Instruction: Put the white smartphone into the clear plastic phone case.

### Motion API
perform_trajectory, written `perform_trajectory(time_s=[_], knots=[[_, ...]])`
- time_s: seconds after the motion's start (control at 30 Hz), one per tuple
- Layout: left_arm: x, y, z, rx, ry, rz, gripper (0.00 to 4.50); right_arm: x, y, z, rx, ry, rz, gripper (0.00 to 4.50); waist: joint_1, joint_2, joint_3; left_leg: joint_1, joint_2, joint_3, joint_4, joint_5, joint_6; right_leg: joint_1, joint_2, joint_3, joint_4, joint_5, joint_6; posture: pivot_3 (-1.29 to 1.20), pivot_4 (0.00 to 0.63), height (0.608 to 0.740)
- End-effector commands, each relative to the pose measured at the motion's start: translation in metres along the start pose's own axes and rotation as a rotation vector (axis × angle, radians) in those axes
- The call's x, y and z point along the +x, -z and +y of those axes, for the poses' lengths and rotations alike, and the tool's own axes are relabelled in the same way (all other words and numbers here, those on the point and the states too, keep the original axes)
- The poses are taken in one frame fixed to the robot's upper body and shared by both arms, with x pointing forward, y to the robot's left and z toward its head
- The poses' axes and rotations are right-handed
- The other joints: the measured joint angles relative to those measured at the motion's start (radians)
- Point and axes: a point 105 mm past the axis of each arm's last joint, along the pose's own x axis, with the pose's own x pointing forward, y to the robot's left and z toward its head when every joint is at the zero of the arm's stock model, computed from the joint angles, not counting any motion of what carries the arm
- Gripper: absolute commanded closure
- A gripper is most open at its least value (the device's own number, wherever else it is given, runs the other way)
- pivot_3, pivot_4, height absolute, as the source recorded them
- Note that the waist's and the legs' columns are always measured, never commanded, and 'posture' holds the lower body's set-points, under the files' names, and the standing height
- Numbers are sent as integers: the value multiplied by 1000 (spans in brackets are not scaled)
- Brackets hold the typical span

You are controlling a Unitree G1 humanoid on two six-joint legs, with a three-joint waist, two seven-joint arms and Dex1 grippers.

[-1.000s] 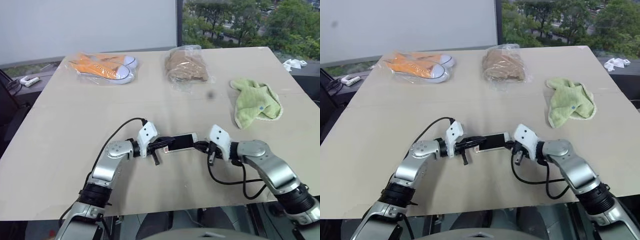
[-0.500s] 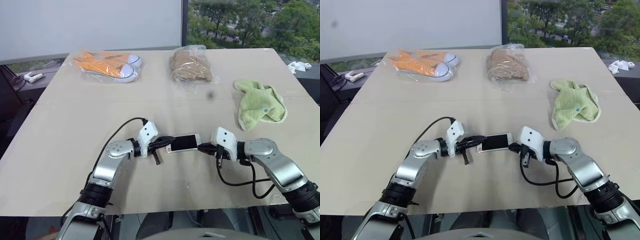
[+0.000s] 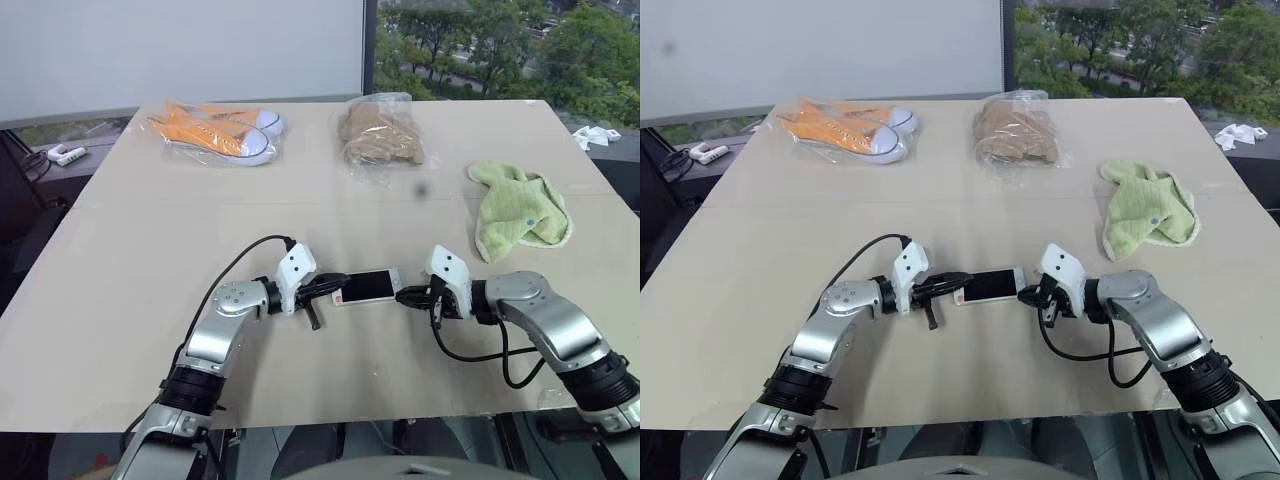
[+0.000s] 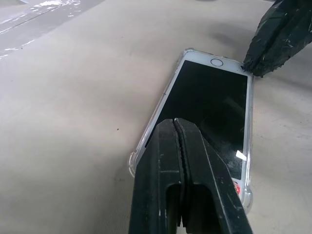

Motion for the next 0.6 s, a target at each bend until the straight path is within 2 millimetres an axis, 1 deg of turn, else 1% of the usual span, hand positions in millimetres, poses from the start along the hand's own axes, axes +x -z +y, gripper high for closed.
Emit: perform_trajectory(time_s=[0.03,0.07,0.13,0.23,0.27,0.3,0.4,0.5,0.6], knots=[[-3,1,0,9,-4,12,4500,6,65,14,222,-55,181,4442,-1,0,0,0,0,0,0,0,0,0,0,0,0,0,0,0,150,740],[-3,1,0,8,-5,12,4500,5,49,15,159,-84,85,4442,-1,-1,1,0,0,0,0,0,0,0,0,0,0,0,0,0,150,740],[-3,1,-1,8,-3,12,4500,0,27,16,75,-116,-46,4442,1,3,5,-2,0,0,0,0,0,-1,0,0,0,0,0,0,150,740],[-2,1,-1,8,3,8,4500,-8,8,17,23,-138,-171,4442,-1,6,9,-4,0,0,0,2,-4,-3,0,-1,0,0,0,0,150,740],[-2,0,-1,7,2,2,4500,-11,1,14,14,-124,-212,4442,-1,6,10,-4,0,0,0,3,-4,-3,0,-1,0,0,0,0,150,740],[-2,-1,0,6,1,-3,4500,-14,-5,10,5,-107,-251,4442,-7,11,19,-4,0,-1,0,3,-5,-4,0,-1,0,0,0,0,150,740],[-3,-4,0,6,-1,-15,4500,-20,-16,2,14,-70,-334,4442,-6,10,29,-6,0,1,0,3,-5,-5,0,0,0,0,0,0,150,740],[-3,-5,0,6,-1,-20,4500,-24,-21,1,32,-72,-380,4442,-6,11,31,-6,0,1,0,3,-5,-5,0,0,0,0,0,0,150,740],[-6,-14,2,11,-4,-52,4500,-30,-26,0,59,-70,-419,4442,-6,11,32,-6,0,1,0,3,-5,-5,0,0,0,0,0,0,150,740]])
